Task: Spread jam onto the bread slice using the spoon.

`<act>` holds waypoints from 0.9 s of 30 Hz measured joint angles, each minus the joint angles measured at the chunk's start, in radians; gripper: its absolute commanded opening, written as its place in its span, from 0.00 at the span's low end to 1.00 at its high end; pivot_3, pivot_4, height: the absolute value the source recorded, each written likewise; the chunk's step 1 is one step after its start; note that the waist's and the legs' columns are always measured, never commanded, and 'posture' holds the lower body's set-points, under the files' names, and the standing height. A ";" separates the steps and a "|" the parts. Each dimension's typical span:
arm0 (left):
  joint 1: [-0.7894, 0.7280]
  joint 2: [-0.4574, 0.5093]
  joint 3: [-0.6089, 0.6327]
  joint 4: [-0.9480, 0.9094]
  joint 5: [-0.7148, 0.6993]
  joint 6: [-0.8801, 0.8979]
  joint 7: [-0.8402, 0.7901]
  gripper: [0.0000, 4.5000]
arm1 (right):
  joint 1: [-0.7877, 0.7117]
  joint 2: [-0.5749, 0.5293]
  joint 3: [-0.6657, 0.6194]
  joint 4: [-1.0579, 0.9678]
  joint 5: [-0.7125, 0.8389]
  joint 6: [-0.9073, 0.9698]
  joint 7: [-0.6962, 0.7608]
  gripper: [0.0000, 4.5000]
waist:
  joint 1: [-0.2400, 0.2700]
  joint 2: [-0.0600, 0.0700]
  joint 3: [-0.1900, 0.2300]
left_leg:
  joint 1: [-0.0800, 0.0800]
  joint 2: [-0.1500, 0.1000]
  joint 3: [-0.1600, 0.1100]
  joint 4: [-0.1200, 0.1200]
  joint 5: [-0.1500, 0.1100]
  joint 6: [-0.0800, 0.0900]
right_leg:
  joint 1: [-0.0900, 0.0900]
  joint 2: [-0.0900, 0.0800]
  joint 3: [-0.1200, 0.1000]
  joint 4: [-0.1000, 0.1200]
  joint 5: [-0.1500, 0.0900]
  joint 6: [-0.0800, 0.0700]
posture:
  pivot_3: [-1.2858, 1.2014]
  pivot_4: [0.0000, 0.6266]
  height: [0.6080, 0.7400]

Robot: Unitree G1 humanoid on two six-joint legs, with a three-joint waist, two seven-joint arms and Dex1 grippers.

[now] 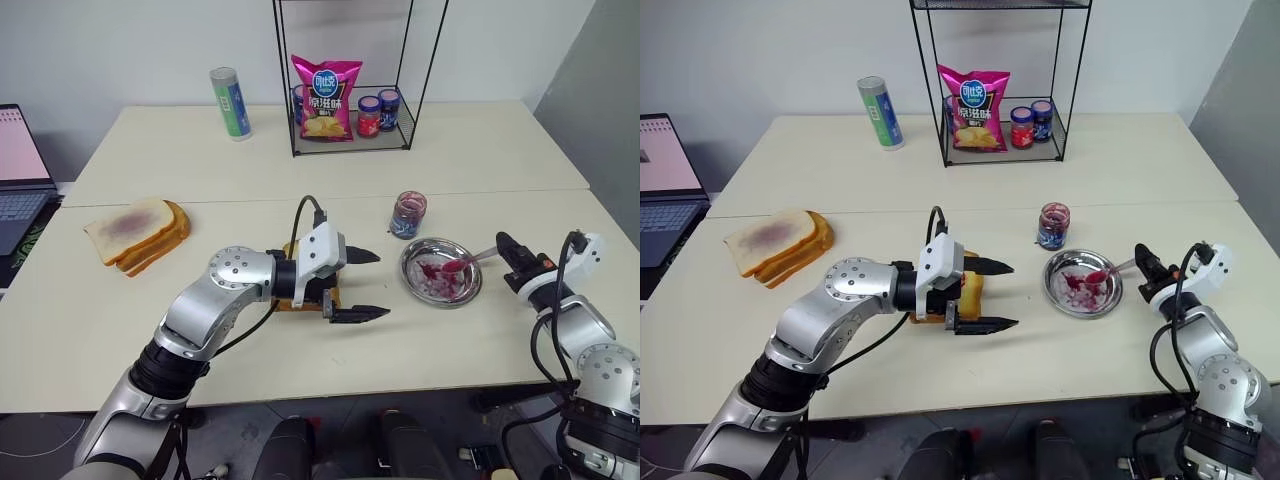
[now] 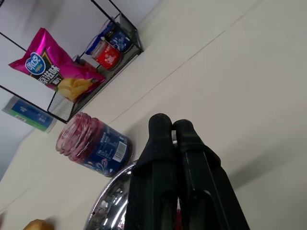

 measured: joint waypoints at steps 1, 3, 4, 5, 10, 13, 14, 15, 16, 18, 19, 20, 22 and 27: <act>0.000 0.000 0.000 0.002 0.006 -0.003 0.001 1.00 | -0.002 -0.001 0.001 0.022 -0.009 -0.014 0.017 0.00 | 0.000 0.000 0.000 | 0.000 0.000 0.000 0.000 0.000 0.000 | 0.000 0.000 0.000 0.000 0.000 0.000 | 0.52 0.24 1.00; 0.000 -0.002 0.000 0.009 0.018 -0.010 0.003 1.00 | -0.012 -0.003 0.000 0.065 -0.027 -0.042 0.045 0.00 | 0.000 0.000 0.000 | 0.001 0.000 0.000 0.000 0.000 0.000 | 0.000 0.000 0.000 0.000 0.000 0.000 | 0.52 0.24 1.00; 0.000 -0.004 0.000 0.016 0.021 -0.013 0.003 1.00 | -0.020 -0.003 -0.002 0.084 -0.030 -0.053 0.052 0.00 | 0.000 0.000 0.000 | 0.001 0.000 0.000 0.001 0.000 0.000 | 0.001 0.000 0.000 0.000 0.000 0.000 | 0.52 0.24 1.00; 0.000 -0.006 0.000 0.018 0.022 -0.013 0.003 1.00 | -0.027 -0.003 -0.003 0.098 -0.031 -0.060 0.058 0.00 | 0.000 0.000 0.000 | 0.001 0.000 0.000 0.001 0.000 0.000 | 0.001 0.000 0.000 0.000 0.001 -0.001 | 0.52 0.24 1.00; -0.001 -0.006 0.001 0.021 0.029 -0.018 0.003 1.00 | -0.034 -0.003 -0.006 0.122 -0.031 -0.077 0.064 0.10 | 0.000 0.000 0.000 | 0.001 0.000 0.000 0.001 0.000 0.000 | 0.001 0.000 0.000 0.000 0.001 -0.001 | 0.52 0.24 1.00; -0.002 -0.007 0.001 0.028 0.033 -0.020 0.003 1.00 | -0.032 -0.003 -0.008 0.149 -0.036 -0.077 0.051 0.23 | 0.000 0.000 0.000 | 0.001 0.000 0.001 0.001 0.000 0.000 | 0.000 0.000 0.000 0.001 0.001 -0.001 | 0.52 0.24 1.00; -0.003 -0.008 0.001 0.029 0.033 -0.020 0.003 1.00 | -0.032 -0.003 -0.009 0.151 -0.036 -0.077 0.051 0.29 | 0.000 0.000 0.000 | 0.001 0.000 0.001 0.001 0.000 0.000 | 0.000 0.000 0.000 0.000 0.001 -0.001 | 0.52 0.24 1.00; -0.004 -0.008 0.001 0.030 0.033 -0.020 0.003 1.00 | -0.032 -0.003 -0.011 0.154 -0.037 -0.077 0.049 0.35 | 0.001 0.000 0.000 | 0.001 0.000 0.001 0.001 0.000 0.000 | 0.000 0.000 0.000 0.000 0.001 -0.001 | 0.52 0.24 1.00; -0.005 -0.008 0.001 0.030 0.033 -0.020 0.003 1.00 | -0.033 -0.003 -0.014 0.156 -0.037 -0.078 0.045 0.39 | 0.000 0.000 0.000 | 0.001 0.000 0.001 0.001 0.000 0.000 | 0.000 0.000 0.000 0.000 0.001 -0.001 | 0.52 0.24 1.00; -0.008 -0.010 0.001 0.033 0.036 -0.023 0.004 1.00 | -0.036 -0.003 -0.019 0.157 -0.037 -0.079 0.039 0.48 | 0.001 0.000 0.000 | 0.001 0.000 0.001 0.001 0.000 0.000 | 0.000 0.000 0.000 0.000 0.001 -0.001 | 0.52 0.24 1.00; -0.010 -0.014 0.001 0.039 0.042 -0.025 0.007 1.00 | -0.040 -0.003 -0.026 0.158 -0.035 -0.079 0.034 0.53 | 0.001 0.000 0.000 | 0.001 0.000 0.001 0.001 0.000 0.000 | 0.000 0.000 0.000 0.001 0.001 -0.001 | 0.52 0.24 1.00; -0.011 -0.017 0.002 0.042 0.045 -0.025 0.008 1.00 | -0.042 -0.003 -0.029 0.158 -0.034 -0.079 0.033 0.58 | 0.001 0.000 0.000 | 0.001 0.000 0.001 0.001 0.000 0.000 | 0.000 0.000 0.000 0.001 0.001 -0.001 | 0.52 0.24 1.00; -0.012 -0.029 0.003 0.045 0.049 -0.025 0.014 1.00 | -0.049 -0.003 -0.040 0.159 -0.030 -0.079 0.024 0.69 | 0.001 0.000 0.000 | 0.001 0.000 0.001 0.001 0.000 0.000 | 0.000 0.000 0.000 0.001 0.001 -0.001 | 0.52 0.24 1.00; -0.012 -0.030 0.020 0.045 0.048 -0.023 0.023 1.00 | -0.070 -0.013 -0.067 0.170 -0.028 -0.079 0.000 0.92 | 0.001 0.000 0.000 | 0.001 0.000 0.001 0.001 0.000 0.000 | 0.000 0.000 0.000 0.001 0.001 -0.001 | 0.52 0.24 1.00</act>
